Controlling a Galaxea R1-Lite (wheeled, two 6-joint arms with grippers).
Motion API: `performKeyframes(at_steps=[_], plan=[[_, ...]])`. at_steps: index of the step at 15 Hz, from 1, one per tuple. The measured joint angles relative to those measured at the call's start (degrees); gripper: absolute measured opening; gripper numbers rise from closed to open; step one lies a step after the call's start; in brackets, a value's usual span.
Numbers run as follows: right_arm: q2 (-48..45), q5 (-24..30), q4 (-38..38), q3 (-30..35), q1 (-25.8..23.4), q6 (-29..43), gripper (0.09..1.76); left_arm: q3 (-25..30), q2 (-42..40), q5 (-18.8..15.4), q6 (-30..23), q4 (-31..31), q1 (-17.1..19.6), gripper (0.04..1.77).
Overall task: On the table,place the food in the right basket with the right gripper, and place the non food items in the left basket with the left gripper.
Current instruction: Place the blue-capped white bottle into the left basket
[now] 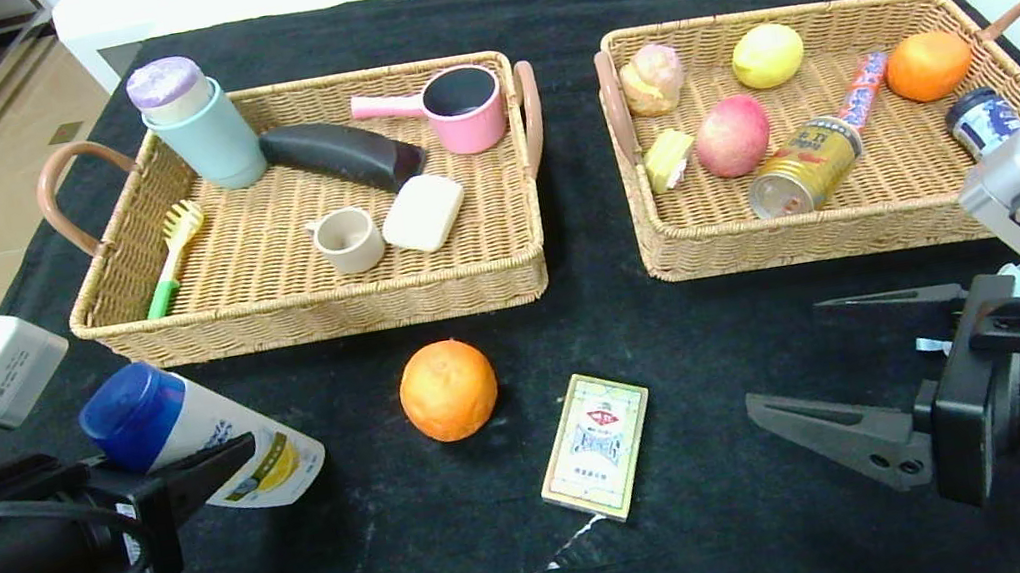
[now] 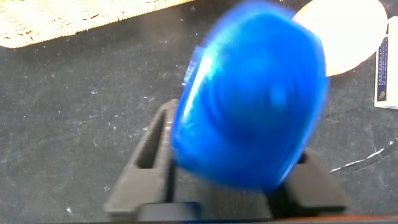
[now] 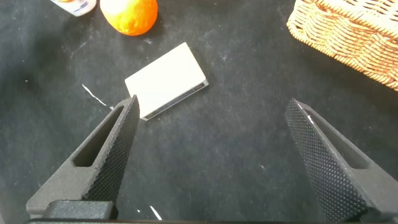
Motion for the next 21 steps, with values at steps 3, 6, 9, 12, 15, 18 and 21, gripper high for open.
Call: performKeyframes(at_steps=[3,6,9,12,15,18,21], plan=[[0.0,0.0,0.0,0.02,0.0,0.0,1.71,0.51,-0.02,0.0,0.11,-0.22,-0.11,0.6],[0.02,-0.02,-0.05,-0.07,-0.6,-0.02,1.71,0.74,-0.11,-0.05,0.22,-0.18,-0.21,0.6],[0.27,0.0,-0.66,-0.09,-0.85,-0.04,1.71,0.66,-0.13,-0.02,0.24,-0.05,-0.26,0.6],[0.44,0.06,-1.02,-0.02,-1.26,-0.04,1.71,0.62,-0.13,0.0,0.24,0.0,-0.32,0.6],[0.44,0.09,-1.1,-0.07,-1.48,-0.06,1.71,0.54,-0.49,0.0,0.13,0.26,-0.67,0.6],[0.44,0.09,-1.16,-0.07,-1.51,-0.09,1.71,-0.83,-2.34,0.67,-0.2,0.78,-2.88,0.6],[0.44,0.09,-1.18,-0.07,-1.51,-0.11,1.71,-2.43,-4.66,1.1,-0.3,1.4,-4.74,0.6]])
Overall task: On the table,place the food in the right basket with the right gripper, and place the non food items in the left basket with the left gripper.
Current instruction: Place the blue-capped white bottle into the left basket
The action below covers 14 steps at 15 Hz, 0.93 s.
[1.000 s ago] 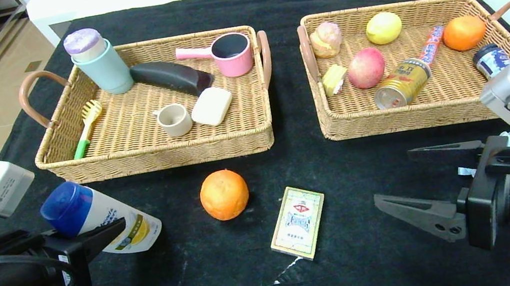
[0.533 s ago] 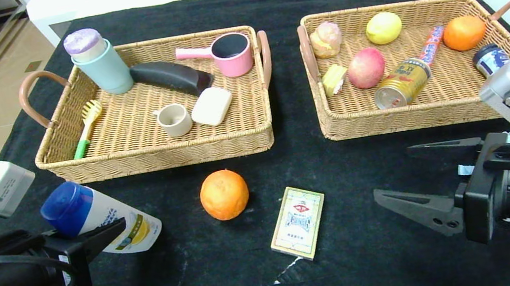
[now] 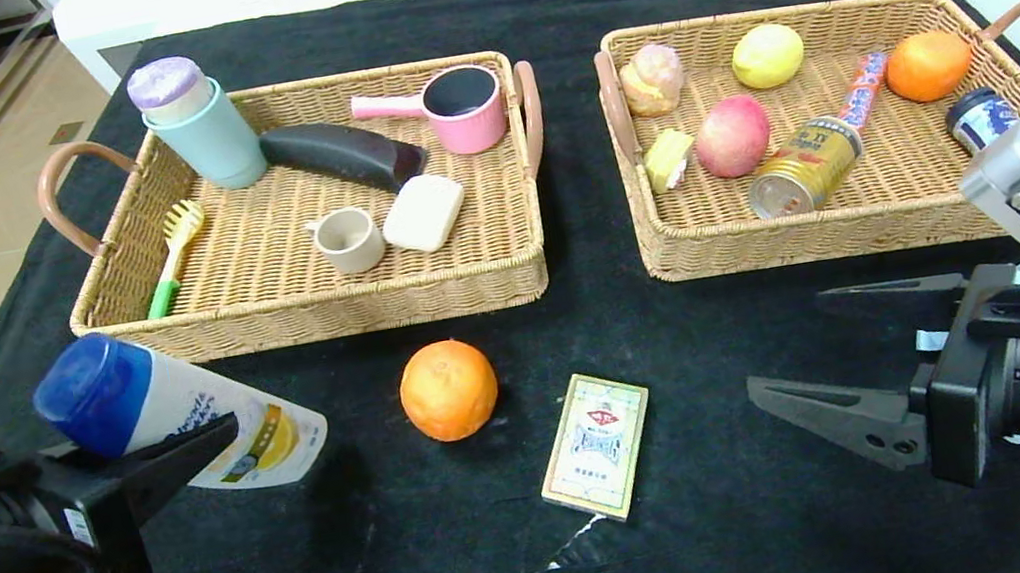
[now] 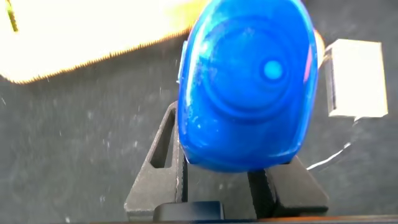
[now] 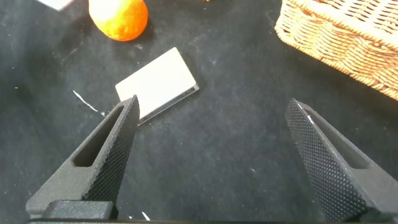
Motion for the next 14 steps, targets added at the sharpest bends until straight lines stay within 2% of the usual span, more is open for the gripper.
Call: performKeyframes(at_steps=[4,8,14], plan=[[0.0,0.0,-0.34,0.0,0.0,0.02,1.71,-2.96,-1.56,0.05,-0.63,-0.66,-0.76,0.6],[-0.13,-0.02,-0.55,0.07,0.0,0.02,1.71,-8.14,-1.1,0.02,-2.66,-1.27,-0.8,0.6],[-0.24,-0.02,-0.89,0.13,-0.07,0.09,1.71,-14.25,4.33,1.63,-4.39,-5.36,0.49,0.6]])
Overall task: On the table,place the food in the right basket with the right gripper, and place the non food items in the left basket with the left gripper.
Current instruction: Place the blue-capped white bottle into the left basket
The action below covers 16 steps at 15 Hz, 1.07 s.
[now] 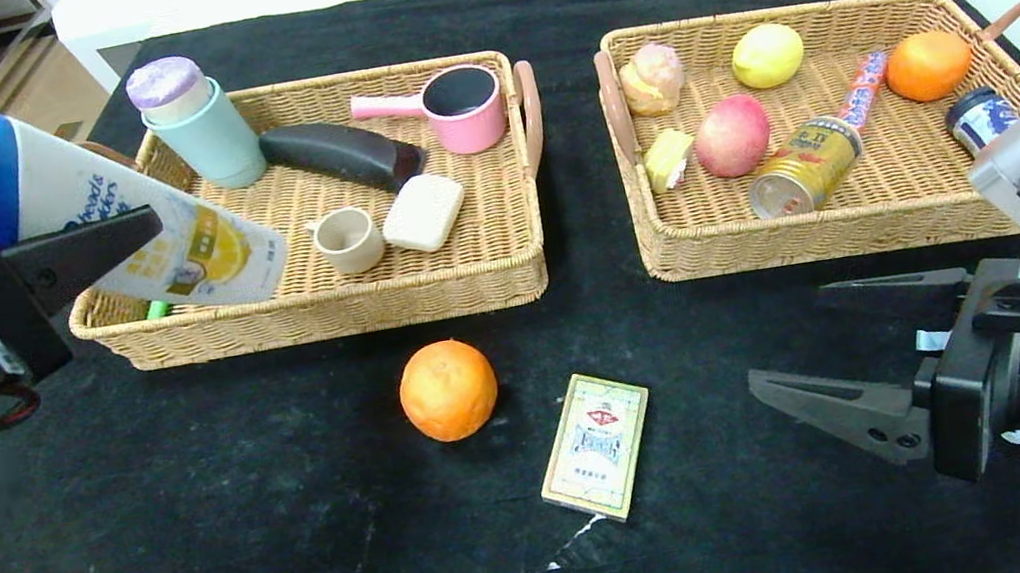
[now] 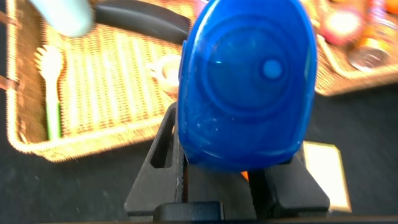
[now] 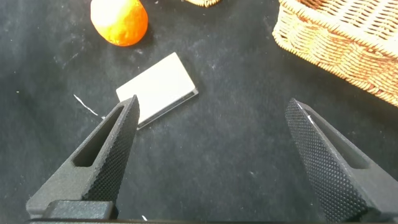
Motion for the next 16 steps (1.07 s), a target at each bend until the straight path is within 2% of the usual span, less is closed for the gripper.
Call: performKeyframes(at_steps=[8,11,16], plan=[[-0.59,0.0,0.0,-0.11,-0.37,0.05,1.71,-10.79,13.62,-0.67,-0.65,-3.82,9.07,0.6],[-0.67,0.02,-0.02,-0.17,-0.8,-0.04,1.71,-12.65,17.85,-0.87,-1.22,-8.5,10.92,0.6],[-1.24,0.07,-0.57,-0.17,-0.91,0.02,1.71,-13.48,22.14,-0.65,-1.19,-8.87,12.41,0.6]])
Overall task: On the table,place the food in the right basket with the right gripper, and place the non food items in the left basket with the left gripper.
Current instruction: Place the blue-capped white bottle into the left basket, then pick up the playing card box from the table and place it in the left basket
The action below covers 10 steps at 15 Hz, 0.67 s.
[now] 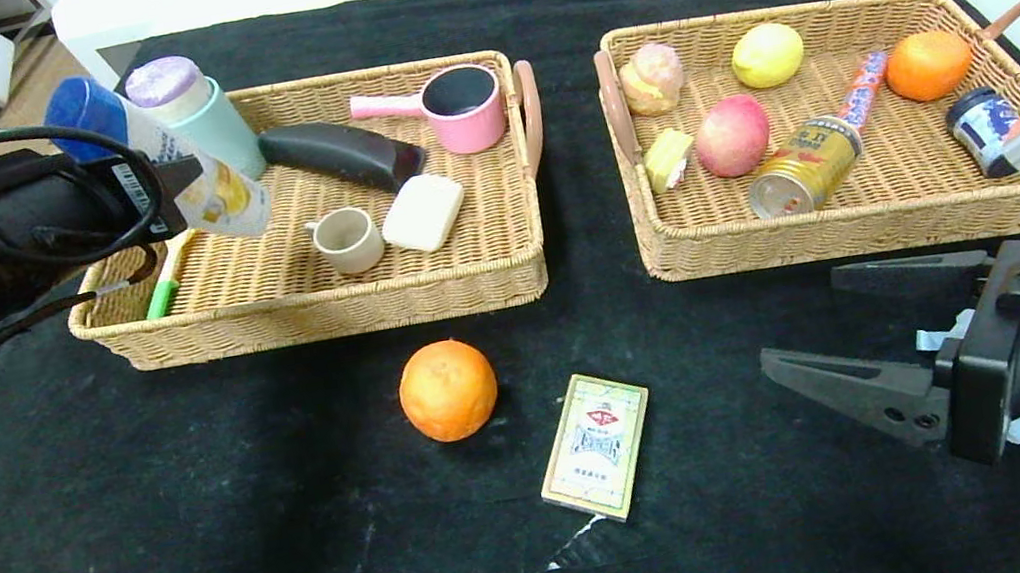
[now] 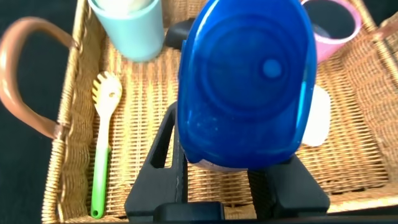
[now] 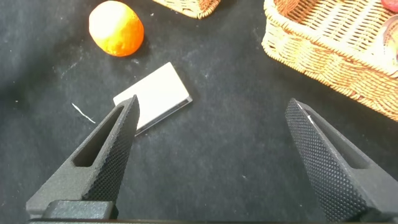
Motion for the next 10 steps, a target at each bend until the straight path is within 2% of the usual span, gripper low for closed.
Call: performKeyframes(at_steps=[3,6,10], plan=[[-0.17,-0.02,0.0,0.11,0.02,0.0,1.71,-0.13,0.83,0.06,0.0,-0.2,0.09,0.6],[-0.28,0.01,0.02,0.13,0.02,0.0,1.71,0.13,1.13,-0.02,0.04,-0.48,0.11,0.96],[-0.52,0.0,0.02,0.13,0.02,0.0,1.71,0.83,1.02,-0.4,0.17,-0.3,-0.06,1.26]])
